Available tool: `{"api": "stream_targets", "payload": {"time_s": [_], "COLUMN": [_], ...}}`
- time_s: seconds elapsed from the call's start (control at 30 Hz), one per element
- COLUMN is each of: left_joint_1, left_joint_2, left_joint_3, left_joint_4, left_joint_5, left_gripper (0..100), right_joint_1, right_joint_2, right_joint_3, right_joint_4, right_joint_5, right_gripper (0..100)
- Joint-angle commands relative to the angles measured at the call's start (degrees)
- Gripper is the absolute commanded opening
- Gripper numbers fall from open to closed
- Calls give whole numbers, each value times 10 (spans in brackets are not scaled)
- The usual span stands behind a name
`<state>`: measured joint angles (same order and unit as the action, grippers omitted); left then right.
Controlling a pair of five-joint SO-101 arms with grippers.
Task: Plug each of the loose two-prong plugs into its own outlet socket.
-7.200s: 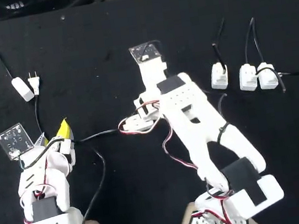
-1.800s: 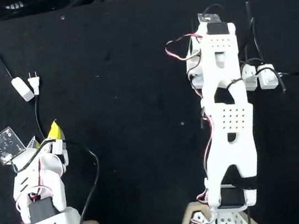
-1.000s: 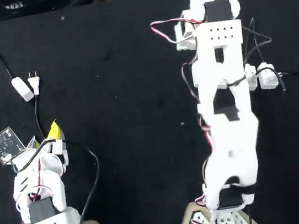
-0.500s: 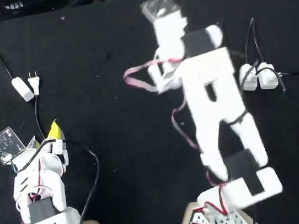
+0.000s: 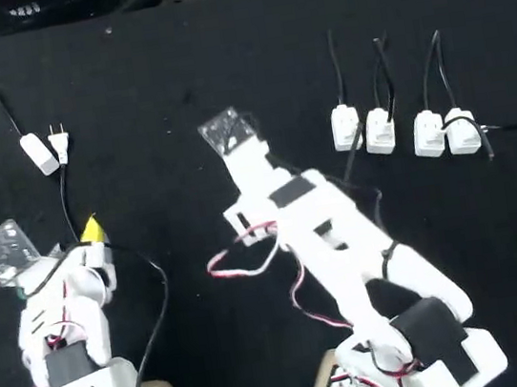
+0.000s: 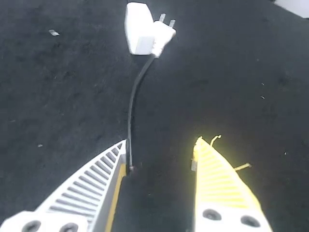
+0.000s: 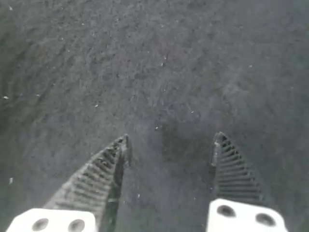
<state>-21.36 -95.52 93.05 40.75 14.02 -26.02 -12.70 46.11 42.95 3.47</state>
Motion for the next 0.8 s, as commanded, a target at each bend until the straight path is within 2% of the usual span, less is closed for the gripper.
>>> {"api": "stream_targets", "payload": {"time_s": [0.0, 0.1, 0.37, 0.57, 0.77], "left_joint_1": [-26, -28, -29, -29, -29], "left_joint_2": [-2, -1, 43, 268, 529], "left_joint_3": [-119, -155, -244, -379, -553], "left_joint_4": [48, 47, 50, 52, 75], "left_joint_5": [-25, -69, -173, -195, -193], "left_gripper": [224, 224, 224, 224, 226], "right_joint_1": [-13, -23, -24, -24, -24], "right_joint_2": [-22, 0, 12, 12, 13], "right_joint_3": [49, 59, 58, 58, 58], "right_joint_4": [-92, -125, -124, -124, -124], "right_joint_5": [-1, 2, 2, 4, 4], "right_gripper": [251, 251, 229, 70, 64]}}
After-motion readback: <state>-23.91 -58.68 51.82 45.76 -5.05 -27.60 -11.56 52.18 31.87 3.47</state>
